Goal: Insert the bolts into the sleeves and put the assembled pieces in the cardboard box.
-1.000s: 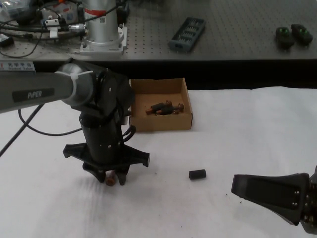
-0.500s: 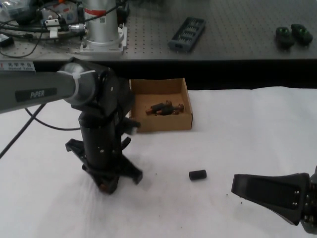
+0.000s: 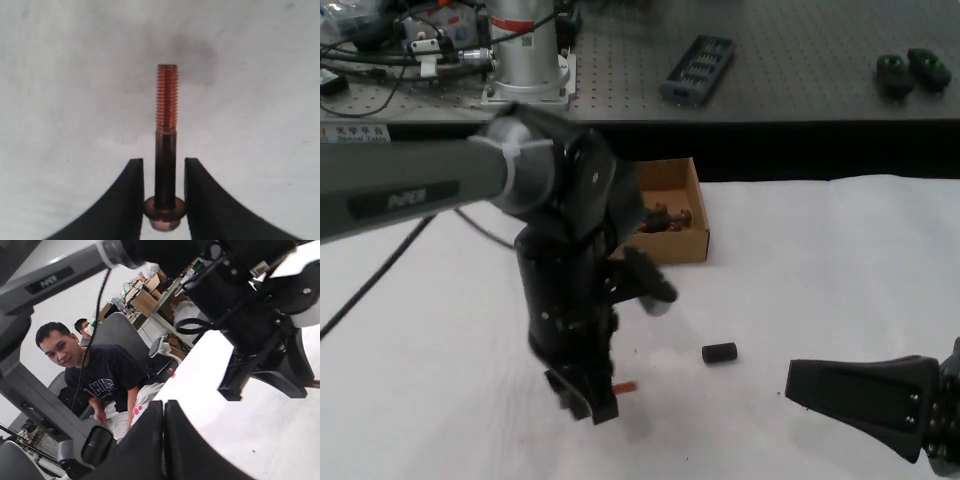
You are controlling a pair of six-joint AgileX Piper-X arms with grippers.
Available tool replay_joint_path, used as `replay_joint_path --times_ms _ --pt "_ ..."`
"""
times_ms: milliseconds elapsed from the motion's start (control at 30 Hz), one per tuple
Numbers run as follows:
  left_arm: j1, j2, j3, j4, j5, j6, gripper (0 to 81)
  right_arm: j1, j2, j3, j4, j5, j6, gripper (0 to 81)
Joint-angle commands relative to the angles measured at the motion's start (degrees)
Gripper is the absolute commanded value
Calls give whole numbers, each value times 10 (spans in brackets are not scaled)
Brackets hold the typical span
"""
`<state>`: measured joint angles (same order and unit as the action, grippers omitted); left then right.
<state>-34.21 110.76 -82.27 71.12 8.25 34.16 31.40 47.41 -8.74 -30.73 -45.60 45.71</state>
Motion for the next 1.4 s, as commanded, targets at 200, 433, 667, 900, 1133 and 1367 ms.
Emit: replay_joint_path --times_ms 200,433,667,900,1133,1367 --pt "-41 -23 -3 32 118 187 96 -57 -7 -2 4 1 -29 18" --pt "-83 -23 -3 7 187 293 96 -120 -7 -19 7 -28 -29 18" --pt "-126 -23 -3 -69 236 318 96 -123 -7 -22 33 -52 -65 18" --pt "-133 -23 -3 -108 229 340 104 -123 -7 -22 44 -69 -68 18" --pt "-133 -23 -3 -127 200 285 438 -123 -7 -22 46 -69 -70 18" --pt "-131 -23 -3 -135 149 164 430 -123 -7 -24 69 -78 -82 18"
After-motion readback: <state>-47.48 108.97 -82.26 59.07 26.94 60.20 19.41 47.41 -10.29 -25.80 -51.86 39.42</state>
